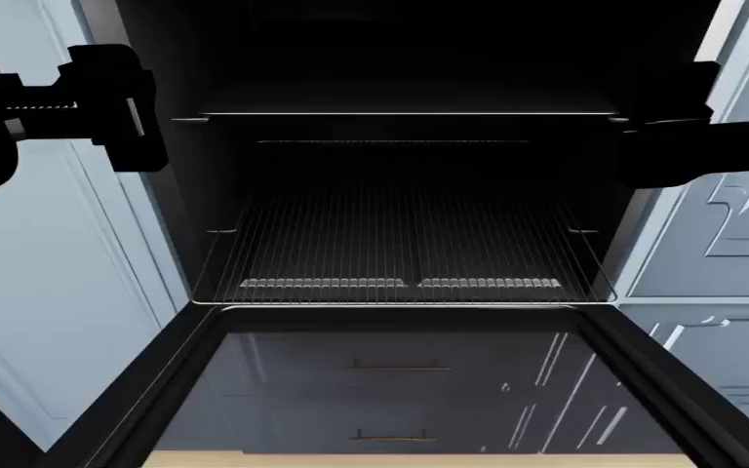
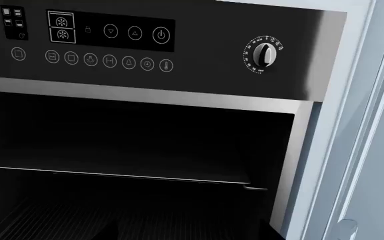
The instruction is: Fully slide the bottom oven rack out.
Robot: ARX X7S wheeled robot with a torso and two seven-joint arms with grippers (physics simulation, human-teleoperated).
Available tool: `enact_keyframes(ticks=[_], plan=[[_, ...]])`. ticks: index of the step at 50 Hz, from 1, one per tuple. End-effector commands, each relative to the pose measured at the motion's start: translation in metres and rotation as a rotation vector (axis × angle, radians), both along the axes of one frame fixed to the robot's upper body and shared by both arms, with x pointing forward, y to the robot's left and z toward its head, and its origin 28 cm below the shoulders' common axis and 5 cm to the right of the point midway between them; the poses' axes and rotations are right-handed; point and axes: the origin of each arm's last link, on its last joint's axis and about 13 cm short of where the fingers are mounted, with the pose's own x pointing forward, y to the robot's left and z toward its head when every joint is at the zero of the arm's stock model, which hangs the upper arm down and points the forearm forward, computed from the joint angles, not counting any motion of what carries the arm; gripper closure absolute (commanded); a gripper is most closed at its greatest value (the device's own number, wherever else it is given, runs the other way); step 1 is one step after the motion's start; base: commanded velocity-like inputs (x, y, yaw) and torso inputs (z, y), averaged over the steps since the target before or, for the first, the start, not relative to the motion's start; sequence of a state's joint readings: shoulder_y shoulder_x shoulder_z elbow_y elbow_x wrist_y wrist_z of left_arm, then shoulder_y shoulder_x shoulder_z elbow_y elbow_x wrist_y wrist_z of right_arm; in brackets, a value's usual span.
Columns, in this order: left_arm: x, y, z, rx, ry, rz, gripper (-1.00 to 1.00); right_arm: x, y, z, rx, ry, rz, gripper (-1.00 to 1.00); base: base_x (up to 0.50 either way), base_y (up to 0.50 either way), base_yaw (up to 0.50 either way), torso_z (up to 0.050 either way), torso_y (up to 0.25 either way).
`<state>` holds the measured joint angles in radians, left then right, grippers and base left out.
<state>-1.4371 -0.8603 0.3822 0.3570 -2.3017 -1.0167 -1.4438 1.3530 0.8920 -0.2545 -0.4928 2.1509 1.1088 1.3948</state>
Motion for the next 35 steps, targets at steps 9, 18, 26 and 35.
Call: enact_keyframes(ticks=[9, 18, 26, 35], plan=[[-0.0016, -0.0005, 0.0008, -0.003, 0.01, -0.005, -1.0, -0.0008, -0.0008, 0.0, 0.004, 0.004, -0.006, -1.0, 0.0, 0.0, 0.0, 0.05, 0.056], [-0.0026, -0.0003, 0.0005, -0.009, 0.009, -0.014, -1.0, -0.0003, -0.0008, 0.0005, 0.002, 0.007, -0.008, -1.0, 0.0, 0.0, 0.0, 0.05, 0.054], [-0.0024, 0.0016, 0.0005, -0.01, 0.01, -0.007, -1.0, -0.0006, -0.0015, -0.0001, 0.016, 0.02, -0.012, -1.0, 0.0, 0.0, 0.0, 0.05, 0.052], [-0.0001, 0.0021, 0.0023, -0.029, 0.027, -0.01, -1.0, 0.0007, -0.0032, 0.0005, 0.033, 0.04, -0.016, -1.0, 0.0, 0.0, 0.0, 0.028, 0.028]])
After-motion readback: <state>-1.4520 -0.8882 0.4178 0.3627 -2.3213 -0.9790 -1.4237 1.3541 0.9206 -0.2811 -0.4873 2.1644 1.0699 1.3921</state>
